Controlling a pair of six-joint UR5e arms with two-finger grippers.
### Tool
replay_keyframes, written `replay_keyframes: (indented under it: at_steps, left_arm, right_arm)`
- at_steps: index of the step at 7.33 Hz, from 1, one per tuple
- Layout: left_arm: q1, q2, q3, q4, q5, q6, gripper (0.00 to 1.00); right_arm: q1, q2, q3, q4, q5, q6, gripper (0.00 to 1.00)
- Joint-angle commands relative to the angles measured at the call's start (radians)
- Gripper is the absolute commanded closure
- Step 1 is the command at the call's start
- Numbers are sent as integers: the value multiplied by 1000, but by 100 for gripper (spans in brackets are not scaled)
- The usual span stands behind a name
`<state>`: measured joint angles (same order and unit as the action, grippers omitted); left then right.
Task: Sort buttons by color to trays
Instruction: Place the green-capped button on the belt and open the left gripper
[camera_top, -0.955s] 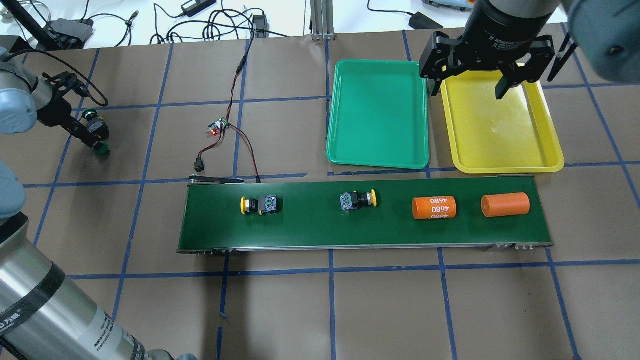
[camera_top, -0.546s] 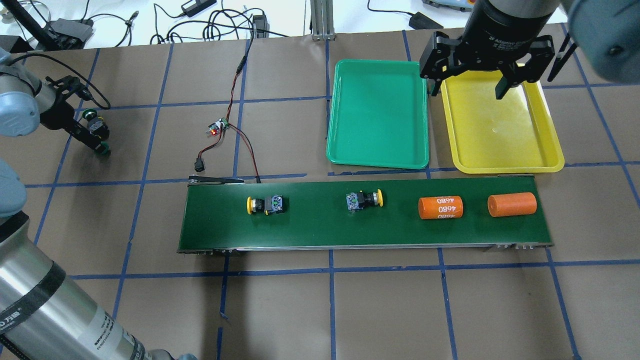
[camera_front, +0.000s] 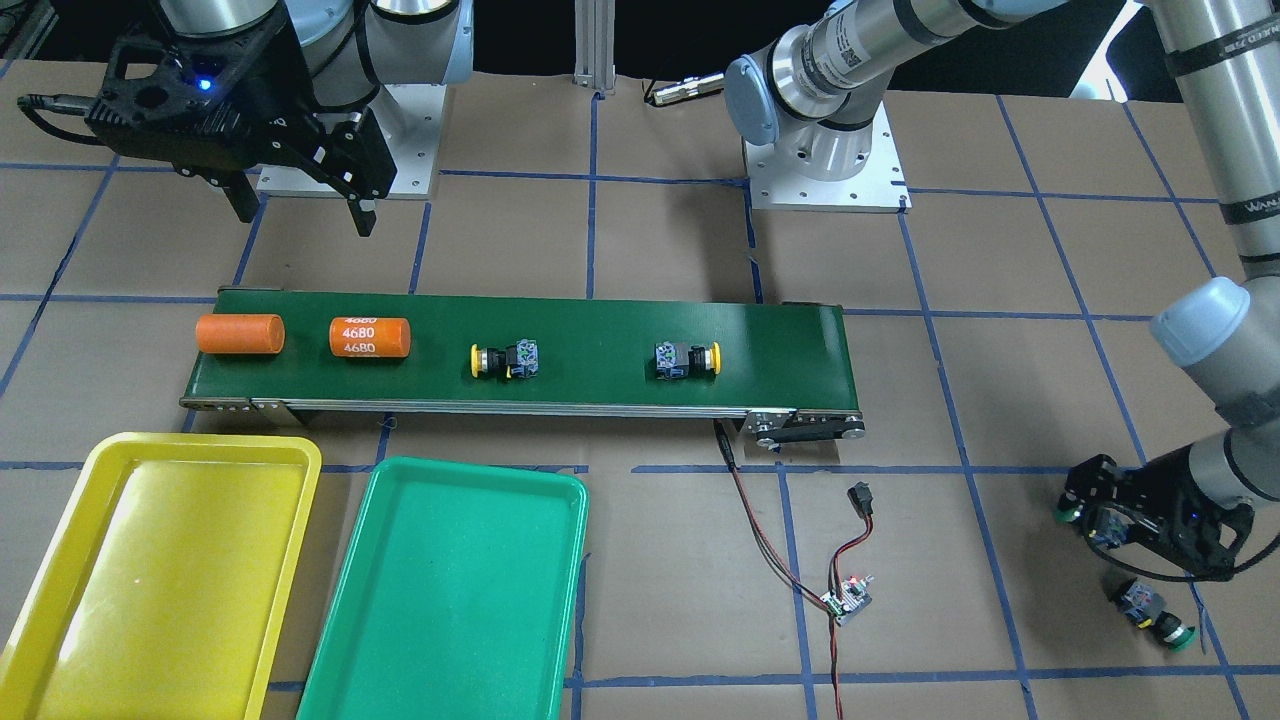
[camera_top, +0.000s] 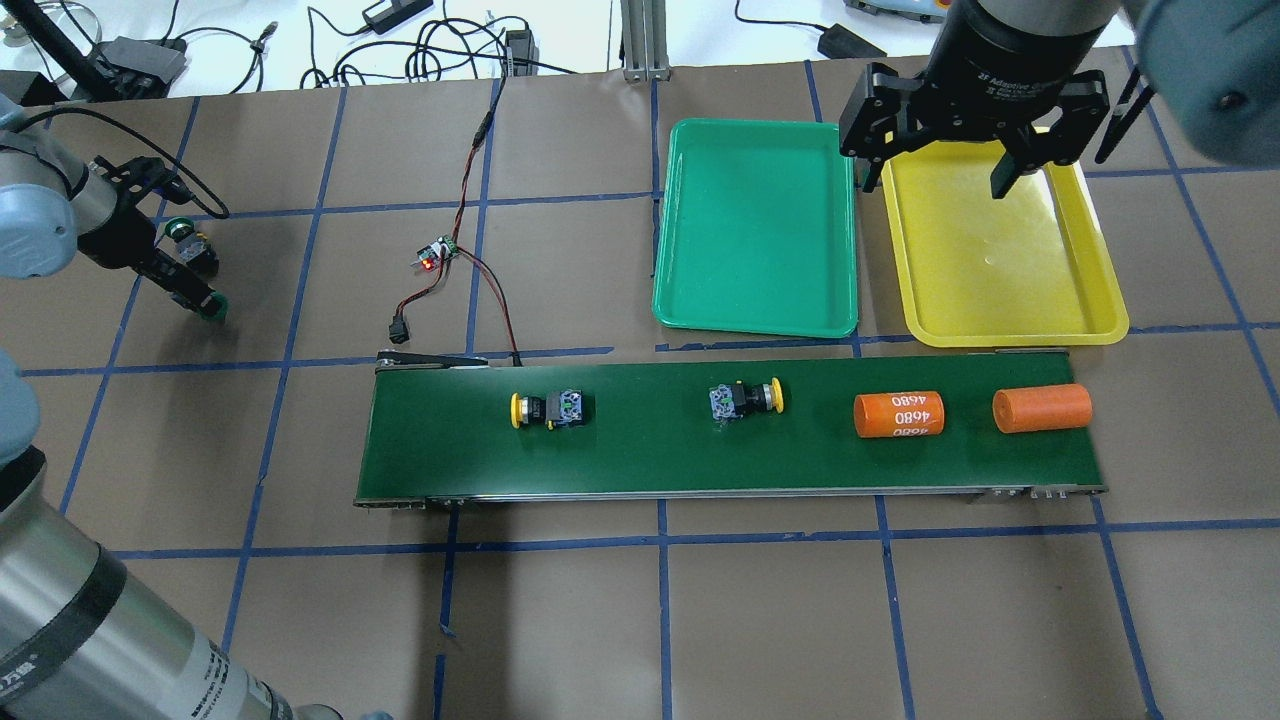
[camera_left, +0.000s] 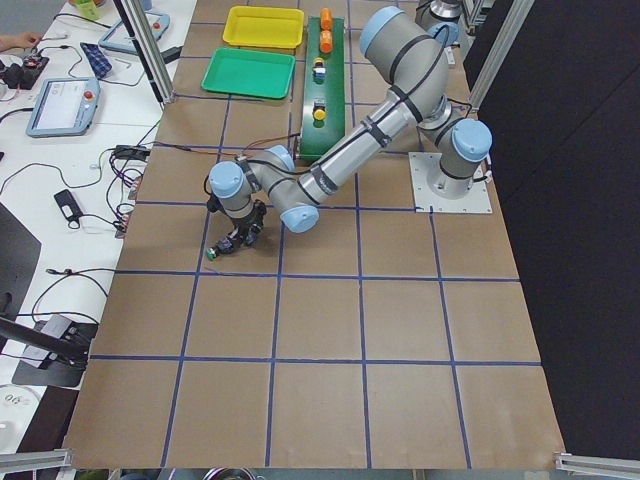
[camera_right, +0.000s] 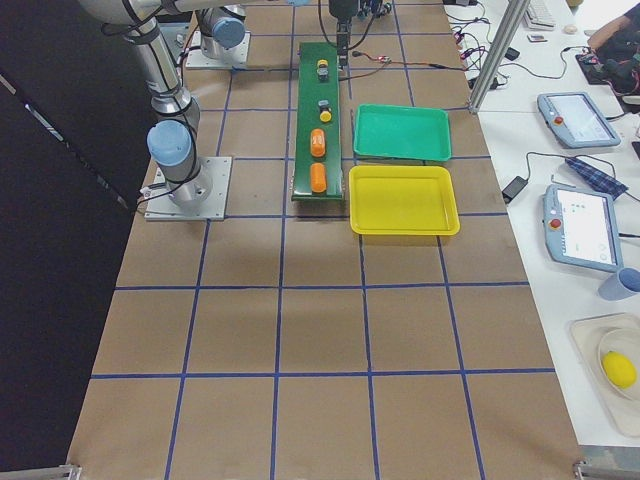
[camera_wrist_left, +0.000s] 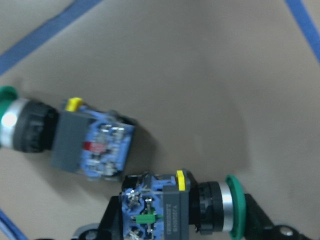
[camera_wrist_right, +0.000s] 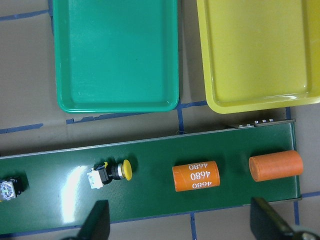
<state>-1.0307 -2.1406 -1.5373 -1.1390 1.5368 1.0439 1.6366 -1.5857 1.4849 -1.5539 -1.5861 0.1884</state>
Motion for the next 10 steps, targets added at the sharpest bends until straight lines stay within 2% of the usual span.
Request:
replay_keyframes:
  at_steps: [1, 3, 4, 6, 7, 8, 9, 10]
  left_arm:
    - [-72, 224, -187, -67, -4, -254, 92]
    - [-229, 391, -367, -55, -4, -614, 92]
    - [-318, 447, -409, -51, -3, -763, 92]
    - [-440, 472, -449, -47, 0, -915, 90]
    - [-445, 452, -476, -9, -1, -912, 88]
    - [-450, 443, -495, 26, -3, -918, 63]
    - [-450, 439, -507, 39, -4, -920, 21]
    - [-450, 439, -498, 42, -4, -938, 0]
  right_arm:
    - [-1, 1, 0, 0, 0, -1, 0]
    - [-3, 1, 0, 0, 0, -3, 0]
    - [-3, 1, 0, 0, 0, -3, 0]
    - [-3, 1, 0, 0, 0, -4, 0]
    - [-3, 1, 0, 0, 0, -4, 0]
    - [-3, 0, 0, 0, 0, -4, 0]
    - [-3, 1, 0, 0, 0, -4, 0]
    - [-3, 1, 0, 0, 0, -4, 0]
